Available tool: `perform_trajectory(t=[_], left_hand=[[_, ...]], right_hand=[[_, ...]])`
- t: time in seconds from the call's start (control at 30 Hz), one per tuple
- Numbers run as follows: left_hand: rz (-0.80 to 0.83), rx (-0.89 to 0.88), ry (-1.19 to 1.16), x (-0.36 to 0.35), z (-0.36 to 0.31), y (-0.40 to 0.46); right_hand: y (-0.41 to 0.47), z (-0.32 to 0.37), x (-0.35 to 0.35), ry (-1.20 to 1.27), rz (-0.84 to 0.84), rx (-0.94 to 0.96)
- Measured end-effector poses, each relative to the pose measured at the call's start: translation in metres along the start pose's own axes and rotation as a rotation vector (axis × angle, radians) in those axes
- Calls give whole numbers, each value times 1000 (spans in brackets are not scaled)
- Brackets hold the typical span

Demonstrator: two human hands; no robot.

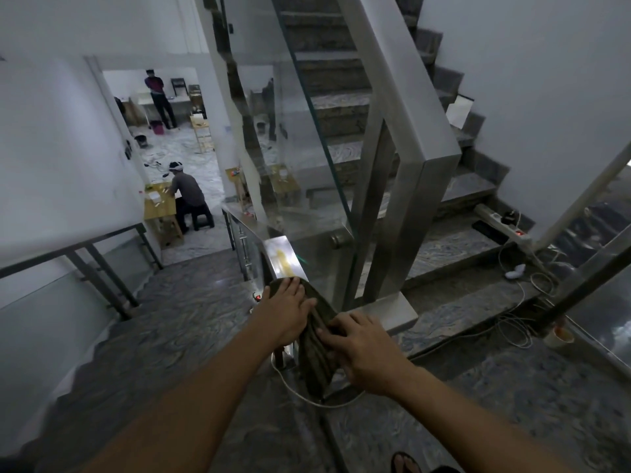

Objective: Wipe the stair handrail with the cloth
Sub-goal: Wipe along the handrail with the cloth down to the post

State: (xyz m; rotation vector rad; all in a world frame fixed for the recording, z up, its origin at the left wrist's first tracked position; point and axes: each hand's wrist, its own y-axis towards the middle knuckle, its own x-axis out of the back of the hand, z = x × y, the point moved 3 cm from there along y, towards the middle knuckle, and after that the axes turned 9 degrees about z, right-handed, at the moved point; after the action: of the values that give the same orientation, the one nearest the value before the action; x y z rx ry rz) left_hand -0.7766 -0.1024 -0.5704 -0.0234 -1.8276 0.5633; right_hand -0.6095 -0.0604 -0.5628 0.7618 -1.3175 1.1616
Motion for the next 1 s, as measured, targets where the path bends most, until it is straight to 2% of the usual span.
perform_trajectory(t=[0.17, 0.27, 0.37, 0.53, 0.7, 0.83, 1.0], left_hand=[[23, -32, 60, 16, 5, 17], [37, -82, 131, 20, 8, 29], [54, -127, 170, 24, 12, 43], [88, -183, 200, 40, 31, 70], [6, -281, 177, 51, 56, 90], [-39, -303, 153, 61, 68, 107], [-72, -227, 50, 68, 74, 113]], right_hand=[[16, 13, -4, 140, 7, -47], [25, 28, -4, 63, 13, -121], [38, 33, -14, 32, 102, -275], [58, 38, -14, -18, 32, -296], [88, 35, -12, 40, -52, -318], [113, 36, -12, 129, 24, -390], [131, 32, -1, 186, 94, -309]])
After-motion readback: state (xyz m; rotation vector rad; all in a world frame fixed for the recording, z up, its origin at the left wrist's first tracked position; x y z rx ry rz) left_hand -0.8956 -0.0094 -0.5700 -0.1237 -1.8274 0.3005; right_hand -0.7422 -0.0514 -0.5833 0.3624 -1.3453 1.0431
